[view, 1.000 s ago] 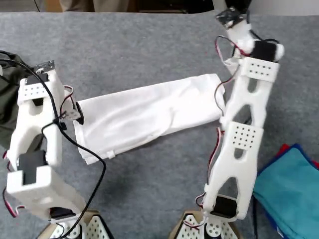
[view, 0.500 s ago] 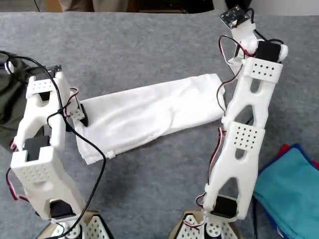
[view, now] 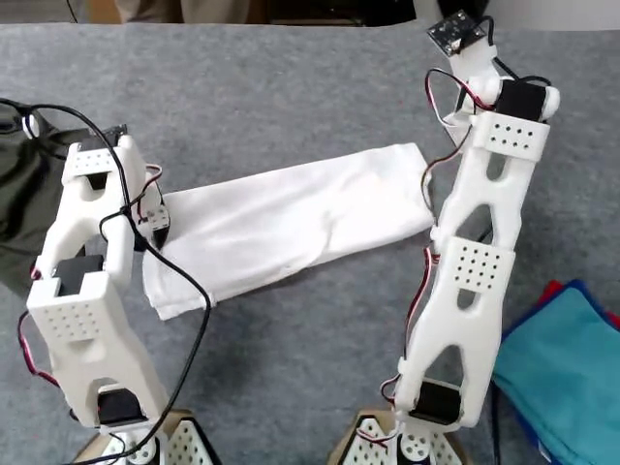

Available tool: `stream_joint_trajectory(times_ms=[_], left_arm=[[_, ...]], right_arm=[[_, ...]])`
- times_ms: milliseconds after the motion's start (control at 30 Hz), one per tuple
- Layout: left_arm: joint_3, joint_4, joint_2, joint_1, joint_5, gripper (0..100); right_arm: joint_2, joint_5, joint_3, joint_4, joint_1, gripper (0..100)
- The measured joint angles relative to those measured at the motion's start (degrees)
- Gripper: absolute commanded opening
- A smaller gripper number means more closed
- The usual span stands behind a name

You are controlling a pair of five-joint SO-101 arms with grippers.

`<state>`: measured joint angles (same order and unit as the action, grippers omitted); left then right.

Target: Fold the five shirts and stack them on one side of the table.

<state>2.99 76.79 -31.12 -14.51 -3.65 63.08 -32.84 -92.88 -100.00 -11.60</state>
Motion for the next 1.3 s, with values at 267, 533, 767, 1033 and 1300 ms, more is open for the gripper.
stream_joint_trajectory(times_ms=[267, 533, 767, 1033, 1300], left_arm=[[5.5, 2.8, -1.2, -1.4, -0.2, 2], [18.7, 12.7, -2.2, -9.7, 3.6, 2], [25.9, 18.2, -2.2, -6.1, 3.0, 2], [27.3, 18.5, -2.3, 10.0, -1.7, 2], [36.5, 18.8, -2.3, 23.5, -6.6, 2]], right_arm=[[0.0, 0.0, 0.0, 0.0, 0.0, 0.5], [0.0, 0.0, 0.0, 1.2, -1.7, 0.5], [3.9, 5.1, 0.0, 7.0, -3.8, 0.5], [9.3, 16.7, 0.0, 14.2, -7.9, 0.5], [12.5, 16.9, 0.0, 17.0, -7.9, 0.5]])
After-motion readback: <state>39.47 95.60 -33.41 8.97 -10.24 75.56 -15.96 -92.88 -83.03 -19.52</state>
